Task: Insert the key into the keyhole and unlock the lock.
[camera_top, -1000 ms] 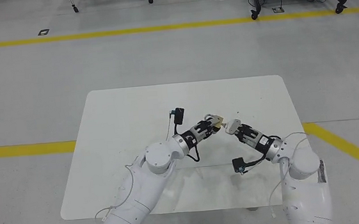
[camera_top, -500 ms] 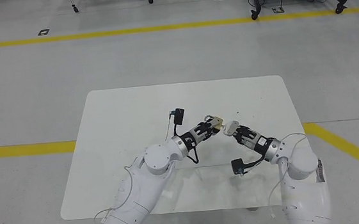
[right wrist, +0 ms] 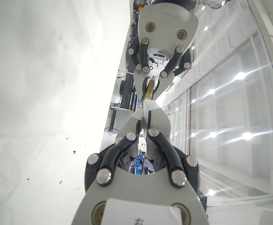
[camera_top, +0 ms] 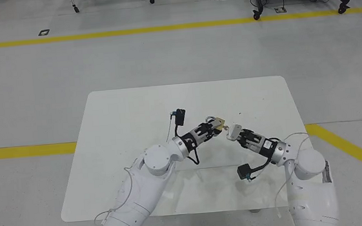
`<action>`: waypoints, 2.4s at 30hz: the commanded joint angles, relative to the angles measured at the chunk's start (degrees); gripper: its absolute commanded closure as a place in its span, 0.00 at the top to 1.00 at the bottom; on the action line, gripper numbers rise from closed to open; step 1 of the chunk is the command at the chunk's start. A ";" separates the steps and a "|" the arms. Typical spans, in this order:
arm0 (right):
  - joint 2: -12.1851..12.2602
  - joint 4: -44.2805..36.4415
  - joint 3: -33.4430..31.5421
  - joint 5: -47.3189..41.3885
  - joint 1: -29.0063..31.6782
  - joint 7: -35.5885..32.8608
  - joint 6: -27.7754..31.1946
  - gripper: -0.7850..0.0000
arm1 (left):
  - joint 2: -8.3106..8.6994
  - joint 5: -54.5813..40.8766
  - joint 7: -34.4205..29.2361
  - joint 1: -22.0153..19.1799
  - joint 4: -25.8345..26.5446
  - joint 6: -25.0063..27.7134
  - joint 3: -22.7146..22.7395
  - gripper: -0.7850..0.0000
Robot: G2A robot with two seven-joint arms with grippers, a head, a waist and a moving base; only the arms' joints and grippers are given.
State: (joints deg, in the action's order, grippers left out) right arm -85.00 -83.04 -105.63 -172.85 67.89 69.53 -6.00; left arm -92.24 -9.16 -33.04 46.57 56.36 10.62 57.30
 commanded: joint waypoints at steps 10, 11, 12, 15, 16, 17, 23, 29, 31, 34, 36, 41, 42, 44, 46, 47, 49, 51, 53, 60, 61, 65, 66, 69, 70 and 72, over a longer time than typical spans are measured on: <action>1.14 -2.39 -1.31 -3.15 1.97 -2.04 -0.55 0.76 | 0.21 -2.58 -3.47 0.09 -0.30 0.64 0.79 0.00; 0.91 -2.13 -2.06 -3.15 1.50 -0.76 1.10 0.73 | 0.31 -2.61 -4.39 0.11 -0.38 1.12 0.92 0.00; 0.57 -1.87 -2.94 -3.15 0.86 0.86 2.59 0.73 | 0.42 -3.02 -5.67 0.16 -0.54 1.63 1.14 0.00; -0.67 -0.75 -6.17 -3.15 -0.91 4.89 5.50 1.00 | 0.86 -3.73 -9.68 -0.08 -1.88 2.97 1.94 0.00; -0.79 -1.13 -6.96 -3.15 -0.83 3.71 5.08 1.00 | 0.94 -4.81 -11.16 -0.05 -2.30 2.90 2.20 0.00; -0.79 -1.13 -6.96 -3.15 -0.83 3.71 5.08 1.00 | 0.96 -6.01 -12.20 0.01 -2.40 2.65 2.43 0.00; -0.79 -1.13 -6.96 -3.15 -0.83 3.71 5.08 1.00 | 0.96 -6.01 -12.20 0.01 -2.40 2.65 2.43 0.00; -1.06 -0.11 -7.14 -3.15 -1.86 7.47 9.17 0.87 | 1.14 -6.76 -10.41 1.21 -0.71 0.69 2.89 0.00; -1.03 -0.23 -6.39 -3.14 -1.46 7.25 9.33 0.48 | 1.08 -7.83 -10.56 1.05 -0.63 -0.78 2.86 0.00; -0.81 -1.15 -5.09 -2.74 -0.38 5.98 9.37 0.41 | 0.91 -8.16 -10.09 0.48 -0.61 -2.85 2.28 0.00; -0.61 -1.71 -4.46 -2.50 0.10 5.40 10.10 0.41 | 0.80 -8.26 -10.08 0.17 -0.65 -3.73 1.83 0.00; 0.00 -2.17 -3.32 -2.46 0.50 4.93 11.57 0.38 | 0.55 -8.48 -9.36 -0.43 -1.00 -4.42 1.04 0.00; 0.14 -2.21 -3.20 -2.52 0.51 4.93 11.79 0.37 | 0.51 -8.46 -9.29 -0.51 -1.06 -4.43 0.88 0.00; 0.41 -2.30 -2.98 -2.70 0.53 4.86 12.18 0.37 | 0.47 -7.91 -8.80 -0.72 -1.29 -4.32 0.59 0.00; 0.68 -2.40 -2.77 -2.80 0.52 4.77 12.67 0.36 | 0.43 -7.60 -8.50 -0.86 -1.49 -4.21 0.33 0.00; 0.81 -2.39 -2.68 -2.87 0.47 4.68 13.01 0.35 | 0.41 -7.50 -8.37 -0.92 -1.58 -4.08 0.25 0.00; 1.09 -2.32 -2.50 -2.95 0.24 4.51 13.52 0.35 | 0.38 -7.30 -8.22 -1.02 -1.78 -3.86 0.05 0.00; 1.35 -2.01 -2.31 -3.04 -0.05 4.17 14.06 0.34 | 0.35 -7.21 -8.14 -1.13 -1.95 -3.61 -0.08 0.00; 1.61 -1.67 -2.05 -3.15 -0.35 4.08 14.55 0.30 | 0.33 -7.06 -8.04 -1.26 -2.18 -3.46 -0.22 0.00; 2.14 -0.31 -1.30 -3.15 -1.46 3.74 15.82 0.20 | 0.22 -6.87 -7.92 -1.58 -2.67 -2.59 -0.63 0.00; 2.21 -0.09 -1.12 -3.15 -1.62 3.65 16.01 0.20 | 0.20 -6.91 -7.90 -1.63 -2.72 -2.56 -0.68 0.00; 2.49 0.58 -0.45 -3.15 -2.01 3.09 16.62 0.17 | 0.14 -6.90 -8.06 -1.76 -2.90 -2.22 -0.92 0.00; 2.56 0.66 -0.27 -3.15 -2.10 2.97 16.72 0.15 | 0.13 -6.89 -8.06 -1.80 -2.97 -2.17 -0.98 0.00; 2.74 0.88 0.12 -3.15 -2.24 3.17 17.24 0.00 | 0.09 -6.82 -7.96 -1.89 -3.18 -1.93 -1.10 0.00; 2.77 1.00 0.17 -3.15 -2.30 3.46 17.60 0.00 | 0.08 -6.76 -7.95 -1.91 -3.24 -1.77 -1.14 0.00; 2.82 1.21 0.13 -3.15 -2.48 3.90 18.42 0.00 | 0.08 -6.61 -7.95 -1.99 -3.46 -1.63 -1.20 0.00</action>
State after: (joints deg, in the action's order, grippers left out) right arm -82.20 -81.95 -105.46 -176.00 65.49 73.24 11.96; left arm -92.16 -15.88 -41.00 44.64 53.02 8.91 56.13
